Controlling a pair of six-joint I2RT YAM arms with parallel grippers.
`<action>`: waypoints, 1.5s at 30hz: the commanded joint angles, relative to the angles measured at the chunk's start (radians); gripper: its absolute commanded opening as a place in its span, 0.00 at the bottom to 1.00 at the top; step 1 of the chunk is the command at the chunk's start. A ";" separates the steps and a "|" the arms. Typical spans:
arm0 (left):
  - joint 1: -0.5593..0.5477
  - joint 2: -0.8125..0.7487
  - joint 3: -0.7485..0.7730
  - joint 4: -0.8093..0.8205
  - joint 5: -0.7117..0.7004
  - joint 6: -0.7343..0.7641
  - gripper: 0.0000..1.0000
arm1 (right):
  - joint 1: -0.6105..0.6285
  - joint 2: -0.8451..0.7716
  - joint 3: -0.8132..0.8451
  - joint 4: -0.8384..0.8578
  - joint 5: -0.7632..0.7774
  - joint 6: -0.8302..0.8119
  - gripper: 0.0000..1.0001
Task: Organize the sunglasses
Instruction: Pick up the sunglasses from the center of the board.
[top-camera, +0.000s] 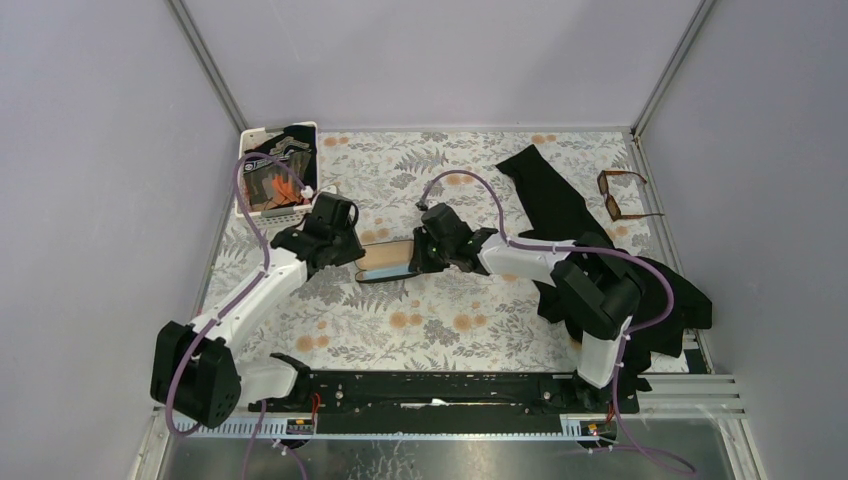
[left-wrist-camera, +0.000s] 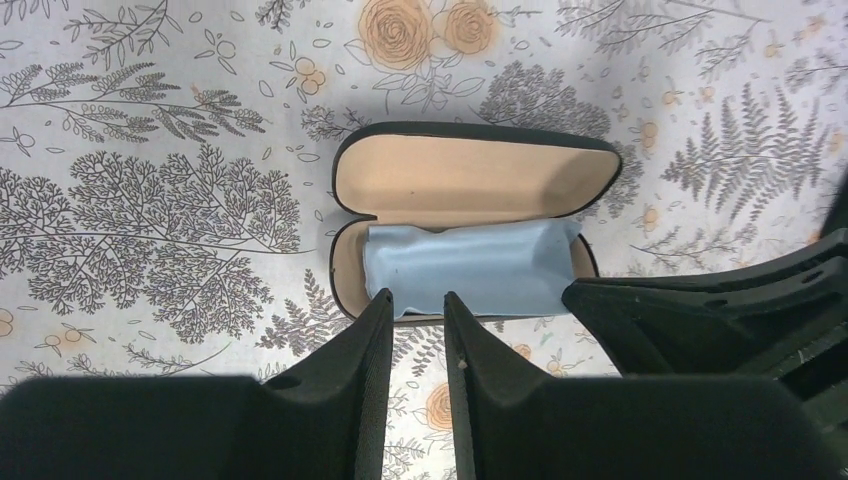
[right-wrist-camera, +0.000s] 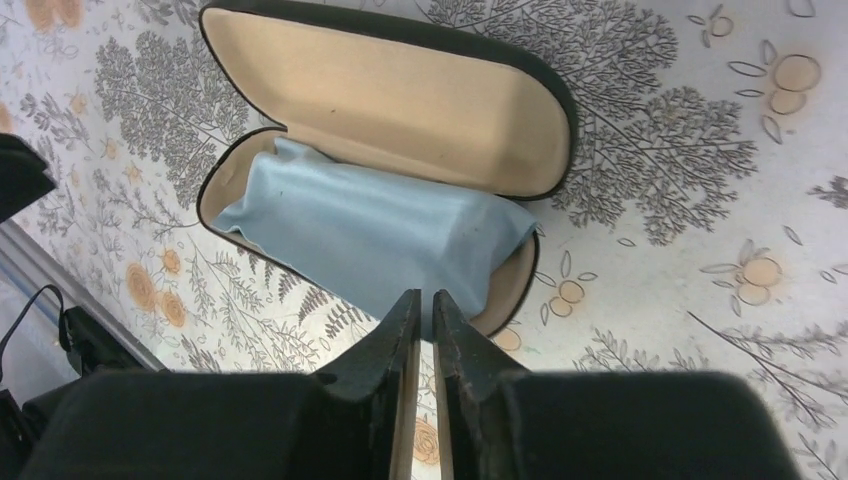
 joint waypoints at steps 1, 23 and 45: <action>-0.004 -0.043 0.014 0.035 0.010 -0.010 0.30 | 0.002 -0.104 0.061 -0.075 0.116 -0.055 0.23; -0.161 -0.001 0.091 0.155 0.205 0.039 0.48 | -0.624 -0.403 0.025 -0.413 0.495 -0.065 0.66; -0.182 0.169 0.109 0.213 0.346 0.156 0.50 | -1.082 0.040 0.353 -0.504 0.595 0.103 0.73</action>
